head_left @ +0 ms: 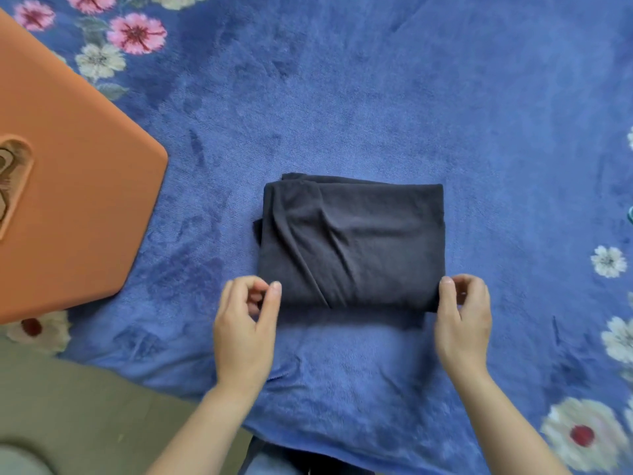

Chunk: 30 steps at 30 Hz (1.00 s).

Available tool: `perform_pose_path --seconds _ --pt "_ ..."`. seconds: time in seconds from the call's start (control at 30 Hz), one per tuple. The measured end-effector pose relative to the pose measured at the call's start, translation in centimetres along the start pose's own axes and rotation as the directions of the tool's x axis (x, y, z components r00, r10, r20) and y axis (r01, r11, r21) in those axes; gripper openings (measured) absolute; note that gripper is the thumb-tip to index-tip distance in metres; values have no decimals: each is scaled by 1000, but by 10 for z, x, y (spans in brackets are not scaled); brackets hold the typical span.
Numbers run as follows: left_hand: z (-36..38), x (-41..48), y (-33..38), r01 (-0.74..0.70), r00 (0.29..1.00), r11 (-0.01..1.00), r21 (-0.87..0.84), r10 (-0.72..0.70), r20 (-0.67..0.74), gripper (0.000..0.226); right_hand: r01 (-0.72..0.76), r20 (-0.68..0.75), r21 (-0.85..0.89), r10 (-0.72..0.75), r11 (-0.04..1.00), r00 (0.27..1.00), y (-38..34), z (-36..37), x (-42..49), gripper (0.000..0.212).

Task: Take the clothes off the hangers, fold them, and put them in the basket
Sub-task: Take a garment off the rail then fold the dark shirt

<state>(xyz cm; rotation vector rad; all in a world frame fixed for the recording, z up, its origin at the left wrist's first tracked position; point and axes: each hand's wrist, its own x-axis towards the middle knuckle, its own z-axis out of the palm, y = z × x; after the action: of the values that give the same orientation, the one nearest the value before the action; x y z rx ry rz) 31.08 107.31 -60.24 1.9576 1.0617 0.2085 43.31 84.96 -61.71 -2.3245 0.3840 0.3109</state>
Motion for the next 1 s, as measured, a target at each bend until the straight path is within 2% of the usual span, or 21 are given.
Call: perform_pose_path --seconds 0.1,0.23,0.37,0.43,0.6,0.73,0.9,1.0 --pt "14 -28 -8 139 990 989 -47 -139 2 16 15 2 -7 -15 1000 1000 9 -1 -18 12" --pt "31 -33 0 362 916 893 -268 -395 -77 26 -10 -21 20 11 1000 1000 9 4 -24 16" --pt "41 -28 2 413 878 855 -314 -465 -112 16 -23 -35 47 25 999 999 5 7 -27 15" --pt "40 -25 1 411 880 862 -297 -460 -117 5 -28 -42 53 30 998 999 5 6 -28 14" --pt "26 -21 -1 312 932 912 -265 -348 -100 16 -54 -56 75 58 996 997 5 4 -23 14" --pt "16 -24 -3 216 972 955 -204 -231 -54 17 -60 -72 144 71 988 995 4 2 -19 14" --pt "2 -14 -3 156 979 958 -241 -183 -93 12 -87 -102 183 107 979 989 -2 -2 -9 14" --pt "-9 -6 -5 95 987 975 -198 -119 -108 12 -97 -122 203 123 974 985 -4 -4 -2 15"
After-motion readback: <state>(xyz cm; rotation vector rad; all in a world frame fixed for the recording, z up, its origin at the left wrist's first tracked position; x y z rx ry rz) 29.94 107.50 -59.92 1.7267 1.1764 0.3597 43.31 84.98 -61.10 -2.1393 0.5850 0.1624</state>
